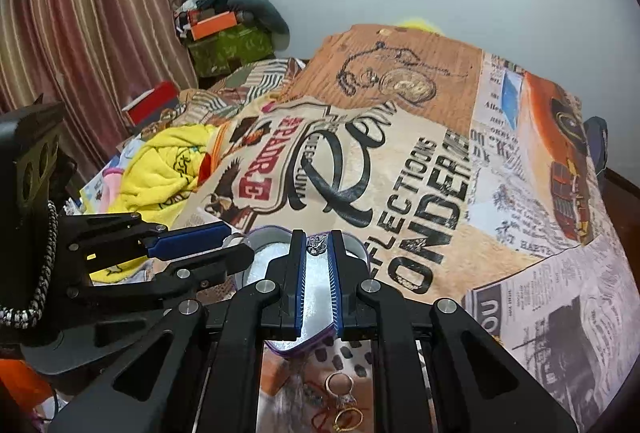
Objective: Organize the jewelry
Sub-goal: 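Lower the ring into the heart tin and open the left tool while the right drops the earring in, then withdraw both tools from the tin toward the remaining jewelry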
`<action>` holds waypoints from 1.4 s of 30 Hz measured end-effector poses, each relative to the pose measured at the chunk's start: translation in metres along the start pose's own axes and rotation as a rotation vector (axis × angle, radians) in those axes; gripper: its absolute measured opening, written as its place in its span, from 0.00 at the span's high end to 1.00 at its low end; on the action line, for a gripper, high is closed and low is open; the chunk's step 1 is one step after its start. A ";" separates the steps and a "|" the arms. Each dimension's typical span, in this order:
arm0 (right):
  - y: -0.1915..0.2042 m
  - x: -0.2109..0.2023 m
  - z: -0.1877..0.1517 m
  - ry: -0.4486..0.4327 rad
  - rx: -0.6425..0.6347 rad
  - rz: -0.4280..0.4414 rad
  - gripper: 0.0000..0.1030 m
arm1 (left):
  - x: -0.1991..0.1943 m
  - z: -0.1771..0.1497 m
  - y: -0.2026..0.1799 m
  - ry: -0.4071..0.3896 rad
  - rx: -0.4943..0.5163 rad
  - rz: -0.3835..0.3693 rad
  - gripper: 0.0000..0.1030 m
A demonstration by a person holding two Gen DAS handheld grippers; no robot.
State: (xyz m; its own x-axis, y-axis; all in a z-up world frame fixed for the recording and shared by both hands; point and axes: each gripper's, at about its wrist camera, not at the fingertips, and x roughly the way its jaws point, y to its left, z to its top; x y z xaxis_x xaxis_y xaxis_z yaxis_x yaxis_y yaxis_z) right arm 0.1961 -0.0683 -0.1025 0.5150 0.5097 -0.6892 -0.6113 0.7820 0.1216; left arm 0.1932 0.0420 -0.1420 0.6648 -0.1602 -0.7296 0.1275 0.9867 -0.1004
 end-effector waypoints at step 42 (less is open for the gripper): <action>-0.025 -0.037 -0.025 0.015 0.000 -0.141 0.46 | -0.033 -0.013 -0.006 -0.010 -0.004 0.095 0.53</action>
State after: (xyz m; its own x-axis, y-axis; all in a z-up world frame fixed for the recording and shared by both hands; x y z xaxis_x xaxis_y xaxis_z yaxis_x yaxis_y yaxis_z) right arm 0.1775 -0.1158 -0.0982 0.5867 0.3892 -0.7101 -0.5332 0.8457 0.0230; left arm 0.1613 0.0418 -0.1258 0.6808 -0.0659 -0.7295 0.0607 0.9976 -0.0335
